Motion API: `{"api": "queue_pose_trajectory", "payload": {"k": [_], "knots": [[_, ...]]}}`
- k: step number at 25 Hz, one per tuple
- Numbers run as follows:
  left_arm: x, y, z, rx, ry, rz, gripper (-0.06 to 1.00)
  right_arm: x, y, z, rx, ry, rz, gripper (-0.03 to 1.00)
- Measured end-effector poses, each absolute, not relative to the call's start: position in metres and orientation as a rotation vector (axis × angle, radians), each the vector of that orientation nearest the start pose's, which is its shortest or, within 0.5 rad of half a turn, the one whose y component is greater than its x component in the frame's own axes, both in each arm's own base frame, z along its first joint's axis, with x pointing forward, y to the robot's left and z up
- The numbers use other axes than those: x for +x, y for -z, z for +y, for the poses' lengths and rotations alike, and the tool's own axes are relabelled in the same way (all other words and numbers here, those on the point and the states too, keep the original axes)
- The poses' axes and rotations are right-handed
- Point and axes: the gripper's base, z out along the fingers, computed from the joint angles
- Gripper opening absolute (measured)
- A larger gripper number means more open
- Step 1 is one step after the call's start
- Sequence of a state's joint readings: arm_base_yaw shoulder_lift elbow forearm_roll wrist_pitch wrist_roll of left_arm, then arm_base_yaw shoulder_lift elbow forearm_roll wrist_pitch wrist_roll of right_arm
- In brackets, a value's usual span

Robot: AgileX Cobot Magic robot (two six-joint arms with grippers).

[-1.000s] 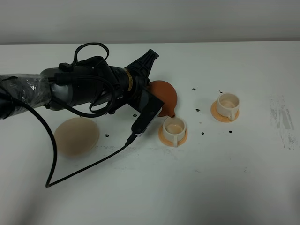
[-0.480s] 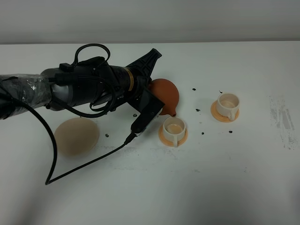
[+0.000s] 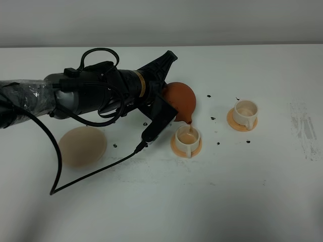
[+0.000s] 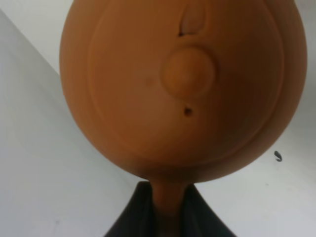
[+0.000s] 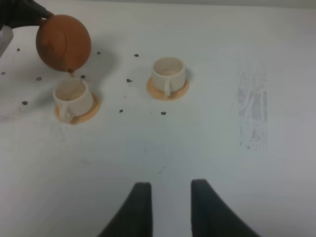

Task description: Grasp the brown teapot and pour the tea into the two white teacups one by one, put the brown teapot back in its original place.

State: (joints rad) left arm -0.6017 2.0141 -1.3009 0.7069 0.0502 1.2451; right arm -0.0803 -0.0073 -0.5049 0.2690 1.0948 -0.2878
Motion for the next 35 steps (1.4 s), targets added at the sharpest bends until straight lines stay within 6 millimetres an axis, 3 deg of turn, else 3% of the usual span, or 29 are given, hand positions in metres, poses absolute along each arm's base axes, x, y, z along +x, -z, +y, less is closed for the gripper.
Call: {"api": "queue_pose_trajectory", "payload": {"k": [35], "knots": [[0.3655, -0.1712, -0.2535, 2.275, -0.76, 0.622, 0.12, -0.0079, -0.2782, 0.0222, -0.231, -0.093, 2.025, 0.22]]}}
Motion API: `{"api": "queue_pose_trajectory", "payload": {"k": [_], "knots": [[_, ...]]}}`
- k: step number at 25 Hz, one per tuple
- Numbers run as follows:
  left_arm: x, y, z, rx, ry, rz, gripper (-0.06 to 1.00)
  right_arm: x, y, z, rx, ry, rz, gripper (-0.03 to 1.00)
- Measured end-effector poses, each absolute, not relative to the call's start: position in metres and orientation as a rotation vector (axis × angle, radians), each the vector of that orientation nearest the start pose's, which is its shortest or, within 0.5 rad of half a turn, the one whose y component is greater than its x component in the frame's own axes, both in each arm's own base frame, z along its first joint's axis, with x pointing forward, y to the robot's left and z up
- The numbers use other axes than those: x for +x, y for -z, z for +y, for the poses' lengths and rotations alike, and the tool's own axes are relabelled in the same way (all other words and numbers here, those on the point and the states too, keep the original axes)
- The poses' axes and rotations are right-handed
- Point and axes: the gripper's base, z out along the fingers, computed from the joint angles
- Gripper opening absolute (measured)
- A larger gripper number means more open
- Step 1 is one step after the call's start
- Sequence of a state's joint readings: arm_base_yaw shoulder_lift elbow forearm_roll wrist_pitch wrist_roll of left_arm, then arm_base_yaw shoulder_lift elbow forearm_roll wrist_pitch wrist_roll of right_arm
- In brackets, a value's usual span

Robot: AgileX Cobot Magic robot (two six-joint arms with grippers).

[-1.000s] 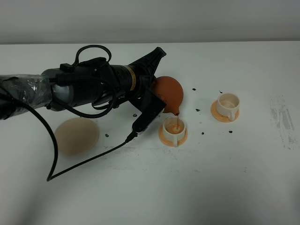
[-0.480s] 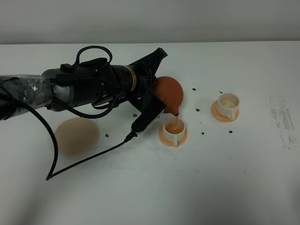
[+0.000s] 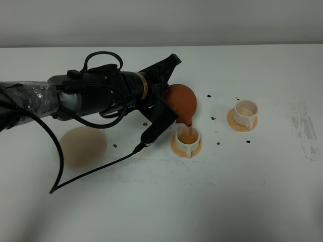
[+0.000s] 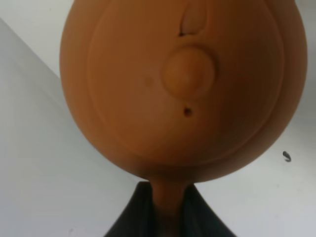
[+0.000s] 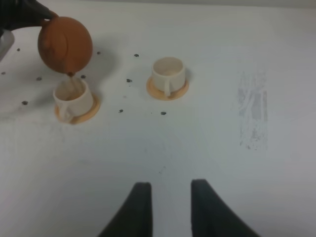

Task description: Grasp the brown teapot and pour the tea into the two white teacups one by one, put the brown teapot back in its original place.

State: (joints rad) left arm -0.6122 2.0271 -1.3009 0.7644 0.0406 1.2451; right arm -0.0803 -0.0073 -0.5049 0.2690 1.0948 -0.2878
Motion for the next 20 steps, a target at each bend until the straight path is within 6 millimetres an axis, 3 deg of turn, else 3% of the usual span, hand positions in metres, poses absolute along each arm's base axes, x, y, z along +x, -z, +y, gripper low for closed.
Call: {"api": "queue_pose_trajectory", "payload": {"k": [20], "knots": [[0.3648, -0.1713, -0.2572, 2.29, -0.79, 0.509, 0.12, -0.0079, -0.2782, 0.0222, -0.231, -0.093, 2.025, 0.22]]}}
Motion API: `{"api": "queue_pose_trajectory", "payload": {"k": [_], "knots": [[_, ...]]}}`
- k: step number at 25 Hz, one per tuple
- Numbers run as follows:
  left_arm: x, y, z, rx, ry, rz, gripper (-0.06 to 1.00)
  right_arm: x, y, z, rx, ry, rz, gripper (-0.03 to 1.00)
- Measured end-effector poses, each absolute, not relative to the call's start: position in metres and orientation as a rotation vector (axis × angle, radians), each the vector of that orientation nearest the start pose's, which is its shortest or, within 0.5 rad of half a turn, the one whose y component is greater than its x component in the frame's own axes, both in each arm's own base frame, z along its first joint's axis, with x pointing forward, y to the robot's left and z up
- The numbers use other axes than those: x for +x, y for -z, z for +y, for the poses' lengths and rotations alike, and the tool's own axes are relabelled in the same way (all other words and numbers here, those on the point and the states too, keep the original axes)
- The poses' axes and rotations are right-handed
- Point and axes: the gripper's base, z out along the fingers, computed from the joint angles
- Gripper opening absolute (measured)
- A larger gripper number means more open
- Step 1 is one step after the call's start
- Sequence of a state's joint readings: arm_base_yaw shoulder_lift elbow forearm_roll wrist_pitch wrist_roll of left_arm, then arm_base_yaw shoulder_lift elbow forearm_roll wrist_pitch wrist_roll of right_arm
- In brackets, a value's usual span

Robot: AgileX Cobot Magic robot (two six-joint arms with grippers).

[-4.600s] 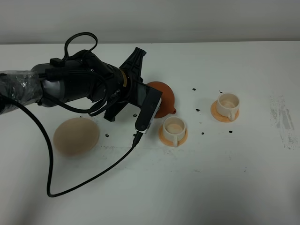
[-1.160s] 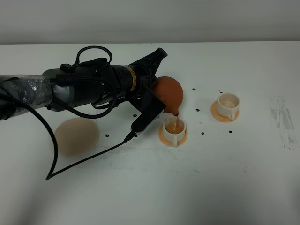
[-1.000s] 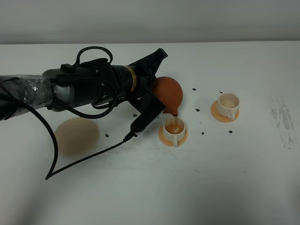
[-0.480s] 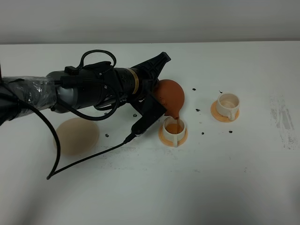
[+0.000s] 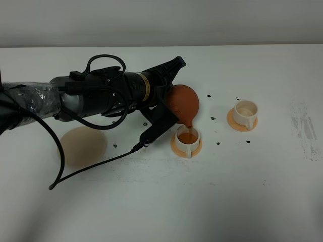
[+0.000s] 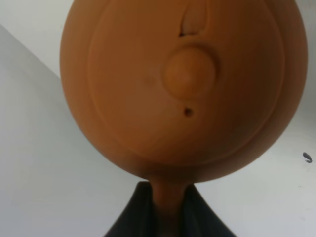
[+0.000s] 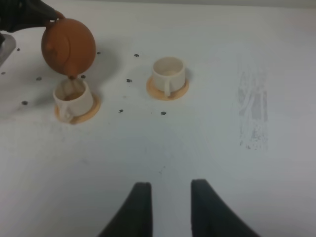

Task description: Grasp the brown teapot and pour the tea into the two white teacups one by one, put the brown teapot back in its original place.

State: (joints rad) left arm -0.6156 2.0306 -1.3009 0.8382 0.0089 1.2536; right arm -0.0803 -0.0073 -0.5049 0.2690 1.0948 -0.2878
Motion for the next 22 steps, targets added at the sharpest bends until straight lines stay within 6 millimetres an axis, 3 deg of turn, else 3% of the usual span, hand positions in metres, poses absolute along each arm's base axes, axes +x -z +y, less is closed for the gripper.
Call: {"api": "queue_pose_trajectory", "payload": {"k": [22], "knots": [[0.3645, -0.1724, -0.259, 2.298, -0.816, 0.419, 0.12, -0.0079, -0.2782, 0.0222, -0.23, -0.093, 2.025, 0.22]]}}
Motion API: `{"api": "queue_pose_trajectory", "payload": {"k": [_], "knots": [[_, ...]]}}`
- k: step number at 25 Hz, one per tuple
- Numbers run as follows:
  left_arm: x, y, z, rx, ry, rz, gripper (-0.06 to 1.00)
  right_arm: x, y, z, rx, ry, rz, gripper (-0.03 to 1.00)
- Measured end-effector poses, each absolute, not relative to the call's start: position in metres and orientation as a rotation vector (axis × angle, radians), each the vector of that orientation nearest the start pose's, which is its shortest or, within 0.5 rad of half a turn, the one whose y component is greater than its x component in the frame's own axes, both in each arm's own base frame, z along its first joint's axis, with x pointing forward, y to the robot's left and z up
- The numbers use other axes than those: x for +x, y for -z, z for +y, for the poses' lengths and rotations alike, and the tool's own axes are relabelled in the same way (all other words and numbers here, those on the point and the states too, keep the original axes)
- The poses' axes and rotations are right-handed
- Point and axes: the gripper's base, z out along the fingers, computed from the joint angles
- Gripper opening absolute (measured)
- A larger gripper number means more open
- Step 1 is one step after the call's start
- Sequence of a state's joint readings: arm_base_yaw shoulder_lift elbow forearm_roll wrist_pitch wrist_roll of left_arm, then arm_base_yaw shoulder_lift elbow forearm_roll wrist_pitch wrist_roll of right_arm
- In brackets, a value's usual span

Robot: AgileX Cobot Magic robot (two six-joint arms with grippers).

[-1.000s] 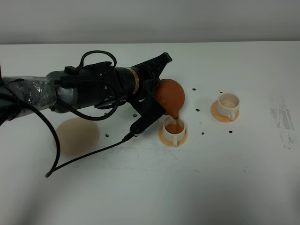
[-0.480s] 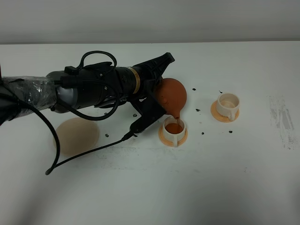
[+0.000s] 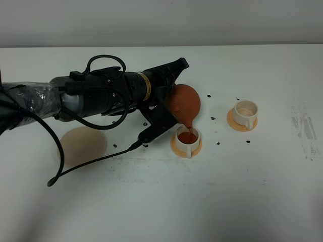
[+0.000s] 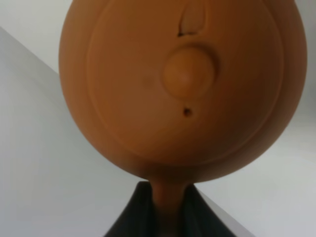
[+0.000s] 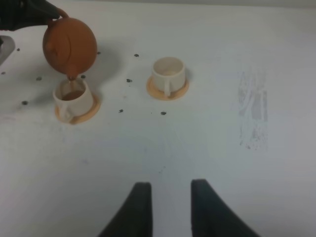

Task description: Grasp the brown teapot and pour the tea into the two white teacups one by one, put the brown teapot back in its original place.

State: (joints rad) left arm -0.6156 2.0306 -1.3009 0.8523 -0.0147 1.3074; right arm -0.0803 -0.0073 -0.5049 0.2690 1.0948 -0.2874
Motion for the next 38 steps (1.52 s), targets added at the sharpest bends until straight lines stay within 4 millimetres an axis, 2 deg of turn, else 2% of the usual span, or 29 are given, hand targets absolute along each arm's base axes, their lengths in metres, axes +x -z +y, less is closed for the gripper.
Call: {"api": "queue_pose_trajectory", "payload": {"k": [38], "knots": [[0.3649, -0.1739, -0.2602, 2.307, -0.855, 0.304, 0.12, -0.0079, -0.2782, 0.0222, -0.23, -0.093, 2.025, 0.22]]}}
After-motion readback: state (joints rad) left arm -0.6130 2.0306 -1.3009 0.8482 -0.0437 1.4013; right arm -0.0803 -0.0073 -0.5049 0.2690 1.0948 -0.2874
